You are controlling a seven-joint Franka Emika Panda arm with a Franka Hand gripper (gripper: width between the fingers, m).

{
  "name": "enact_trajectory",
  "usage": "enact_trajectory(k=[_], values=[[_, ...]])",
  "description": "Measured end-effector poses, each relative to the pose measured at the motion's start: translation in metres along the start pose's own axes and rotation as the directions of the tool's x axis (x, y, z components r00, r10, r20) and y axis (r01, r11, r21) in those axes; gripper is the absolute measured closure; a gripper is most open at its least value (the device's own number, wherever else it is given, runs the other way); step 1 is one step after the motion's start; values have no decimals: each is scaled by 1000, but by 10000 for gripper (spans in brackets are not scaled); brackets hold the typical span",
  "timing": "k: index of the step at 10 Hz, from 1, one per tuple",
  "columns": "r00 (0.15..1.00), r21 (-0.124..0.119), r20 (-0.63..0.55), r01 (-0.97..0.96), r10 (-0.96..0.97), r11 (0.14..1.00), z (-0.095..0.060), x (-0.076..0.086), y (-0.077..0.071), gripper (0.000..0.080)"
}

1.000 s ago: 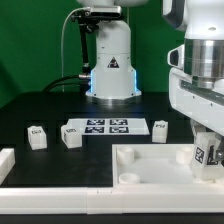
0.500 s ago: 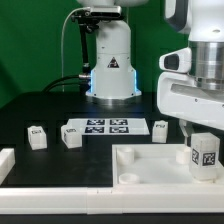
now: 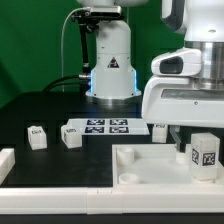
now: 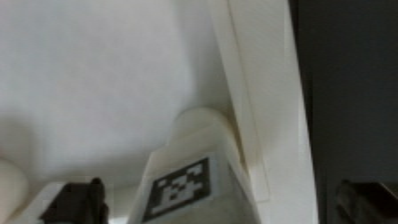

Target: Assemble one leg

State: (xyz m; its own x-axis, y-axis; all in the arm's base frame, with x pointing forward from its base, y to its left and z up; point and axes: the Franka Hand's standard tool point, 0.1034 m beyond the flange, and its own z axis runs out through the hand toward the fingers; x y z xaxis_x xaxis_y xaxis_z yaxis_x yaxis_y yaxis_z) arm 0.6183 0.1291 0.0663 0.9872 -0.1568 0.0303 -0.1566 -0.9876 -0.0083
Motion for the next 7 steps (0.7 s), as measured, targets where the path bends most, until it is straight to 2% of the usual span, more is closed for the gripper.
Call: enact_trajectory(k=[3,4,6,7], values=[[977,-8,-1,215,-215,977,0,1,2,150],[980,-8,-1,199,-199,980,0,1,2,150],[980,-8,-1,198,-198,980,0,1,2,408],[980,-8,-1,198,-198,980,0,1,2,408]])
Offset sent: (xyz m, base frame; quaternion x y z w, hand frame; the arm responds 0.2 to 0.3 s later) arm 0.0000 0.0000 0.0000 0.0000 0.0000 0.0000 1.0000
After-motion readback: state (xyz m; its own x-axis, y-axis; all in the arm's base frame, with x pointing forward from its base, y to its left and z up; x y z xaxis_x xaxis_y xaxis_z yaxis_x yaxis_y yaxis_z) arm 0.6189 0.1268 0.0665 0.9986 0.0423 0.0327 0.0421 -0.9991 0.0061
